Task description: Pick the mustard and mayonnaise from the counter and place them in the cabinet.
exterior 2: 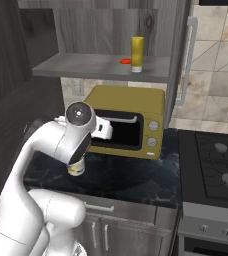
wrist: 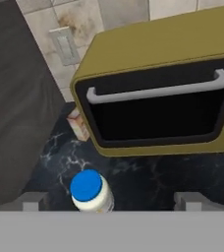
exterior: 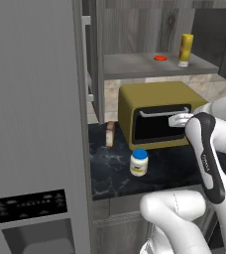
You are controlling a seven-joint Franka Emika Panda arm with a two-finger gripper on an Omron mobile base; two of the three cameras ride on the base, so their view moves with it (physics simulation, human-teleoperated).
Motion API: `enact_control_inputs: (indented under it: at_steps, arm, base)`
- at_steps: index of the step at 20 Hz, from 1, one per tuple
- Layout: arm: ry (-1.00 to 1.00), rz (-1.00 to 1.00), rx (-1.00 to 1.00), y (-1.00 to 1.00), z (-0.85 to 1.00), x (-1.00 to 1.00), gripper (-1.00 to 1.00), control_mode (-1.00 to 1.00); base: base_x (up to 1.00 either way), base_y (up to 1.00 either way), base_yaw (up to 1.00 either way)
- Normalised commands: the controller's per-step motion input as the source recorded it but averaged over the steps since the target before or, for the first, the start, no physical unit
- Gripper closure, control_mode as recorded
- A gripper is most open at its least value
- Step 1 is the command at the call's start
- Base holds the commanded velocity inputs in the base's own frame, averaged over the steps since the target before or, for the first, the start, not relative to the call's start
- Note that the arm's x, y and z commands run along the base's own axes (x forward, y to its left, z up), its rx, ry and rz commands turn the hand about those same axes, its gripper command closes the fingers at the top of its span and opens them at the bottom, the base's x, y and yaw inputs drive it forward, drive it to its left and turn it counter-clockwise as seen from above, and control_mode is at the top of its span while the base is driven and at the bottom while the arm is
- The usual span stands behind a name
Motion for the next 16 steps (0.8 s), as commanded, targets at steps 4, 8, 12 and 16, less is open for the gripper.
enact_control_inputs:
  at_steps: [4, 8, 12, 16]
  arm:
    - [0.09, 0.13, -0.05, 0.02, -0.34, -0.16, -1.00, -1.00]
    - [0.09, 0.09, -0.09, 0.10, -0.34, -0.23, -1.00, -1.00]
    - [0.09, 0.06, -0.06, 0.15, -0.33, -0.26, -1.00, -1.00]
    - [0.05, 0.07, -0.04, 0.15, -0.26, -0.36, -1.00, -1.00]
  base:
    - [0.00, 0.00, 0.00]
    - [0.00, 0.00, 0.00]
    - [0.00, 0.00, 0.00]
    - [0.00, 0.00, 0.00]
